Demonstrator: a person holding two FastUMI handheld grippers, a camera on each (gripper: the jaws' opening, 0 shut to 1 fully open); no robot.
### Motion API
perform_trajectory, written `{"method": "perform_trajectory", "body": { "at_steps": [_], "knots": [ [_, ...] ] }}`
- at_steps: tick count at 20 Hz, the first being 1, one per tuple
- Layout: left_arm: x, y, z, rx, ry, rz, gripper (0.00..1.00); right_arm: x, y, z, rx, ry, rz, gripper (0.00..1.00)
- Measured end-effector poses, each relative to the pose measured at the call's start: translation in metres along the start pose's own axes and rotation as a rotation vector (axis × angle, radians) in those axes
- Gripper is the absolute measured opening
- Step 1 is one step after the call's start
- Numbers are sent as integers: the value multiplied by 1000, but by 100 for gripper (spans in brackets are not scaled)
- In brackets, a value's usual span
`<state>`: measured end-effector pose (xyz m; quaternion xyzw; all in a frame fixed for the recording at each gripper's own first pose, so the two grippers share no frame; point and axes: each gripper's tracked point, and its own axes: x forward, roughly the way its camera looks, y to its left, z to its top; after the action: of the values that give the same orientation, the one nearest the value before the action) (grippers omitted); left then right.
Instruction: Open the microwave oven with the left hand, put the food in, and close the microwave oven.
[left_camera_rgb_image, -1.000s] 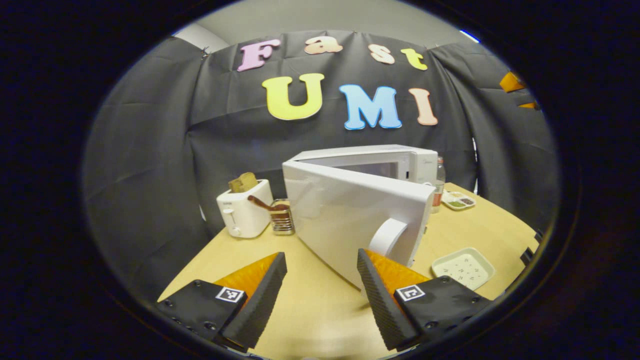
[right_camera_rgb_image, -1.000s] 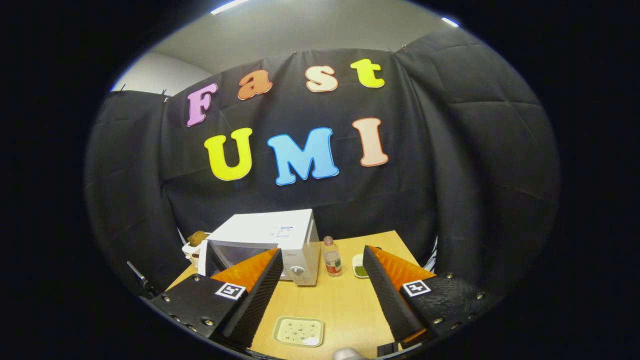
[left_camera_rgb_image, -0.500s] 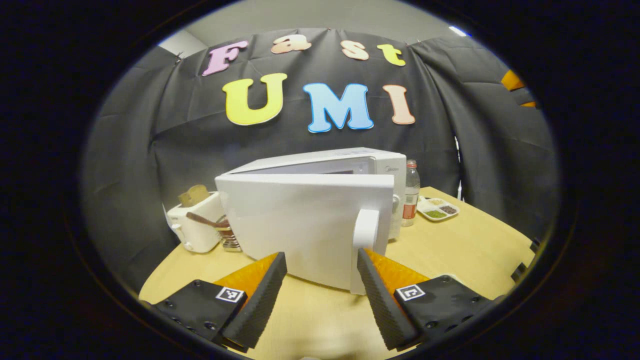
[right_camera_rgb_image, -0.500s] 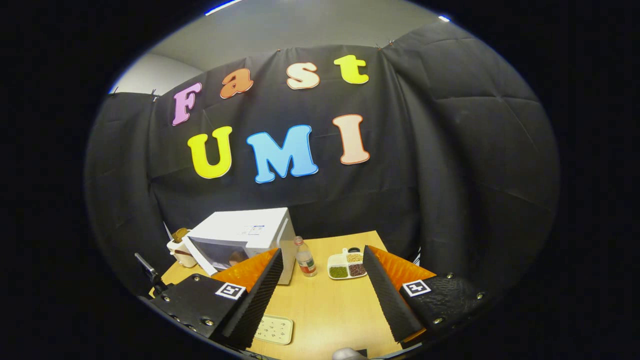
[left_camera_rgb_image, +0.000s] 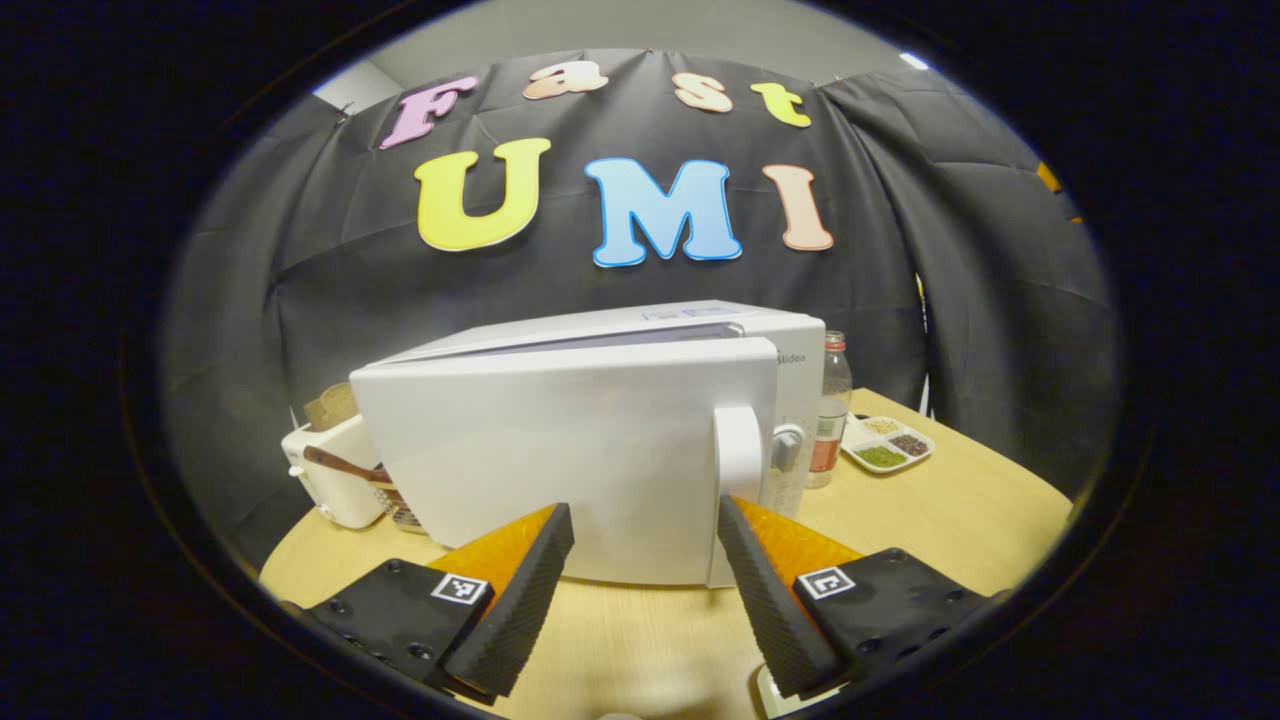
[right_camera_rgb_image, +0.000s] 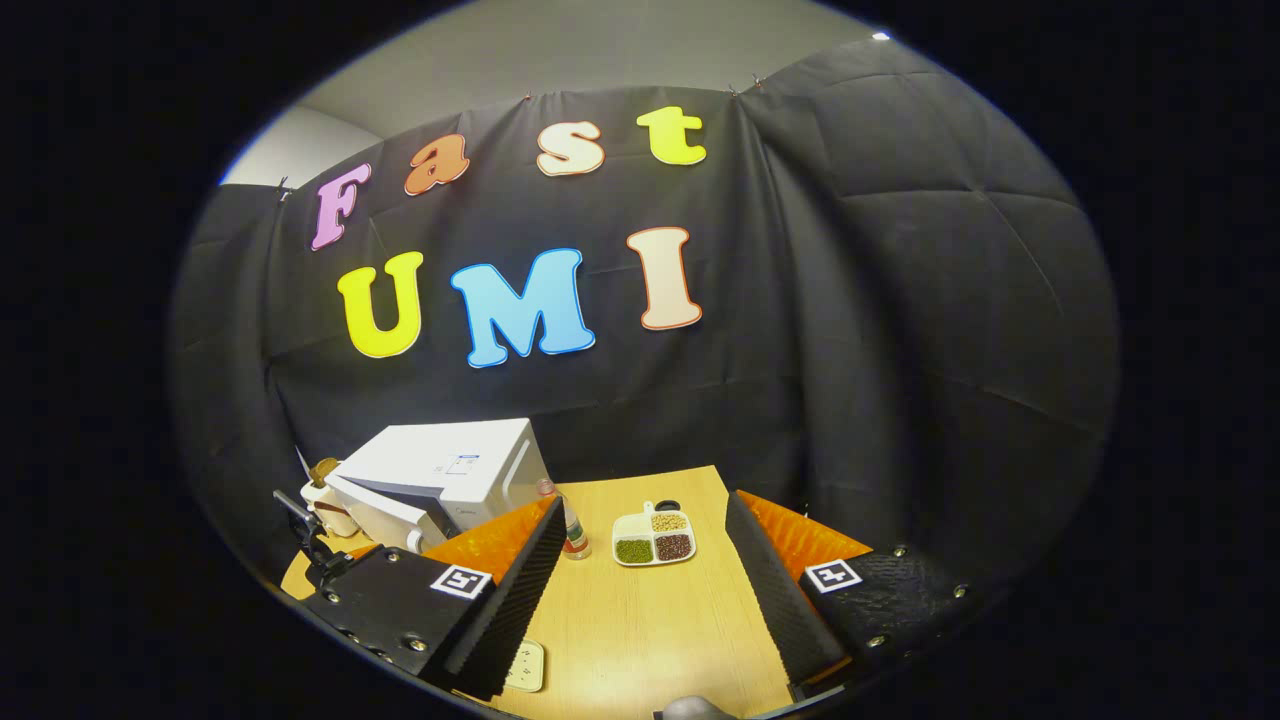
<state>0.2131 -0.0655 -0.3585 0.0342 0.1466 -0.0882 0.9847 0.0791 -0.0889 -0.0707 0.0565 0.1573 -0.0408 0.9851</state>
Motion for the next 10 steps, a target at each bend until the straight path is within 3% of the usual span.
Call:
{"method": "perform_trajectory", "body": {
  "at_steps": [7,8,10],
  "knots": [
    [40,-5,15,-27,-21,6,100,4,2,-3,-25,14,-8,98],
    [43,-6,16,-40,-14,-6,94,6,2,-3,-24,18,-9,98],
    [43,-10,15,-36,-20,-10,100,6,1,-5,-9,21,-10,98]
  ]
}}
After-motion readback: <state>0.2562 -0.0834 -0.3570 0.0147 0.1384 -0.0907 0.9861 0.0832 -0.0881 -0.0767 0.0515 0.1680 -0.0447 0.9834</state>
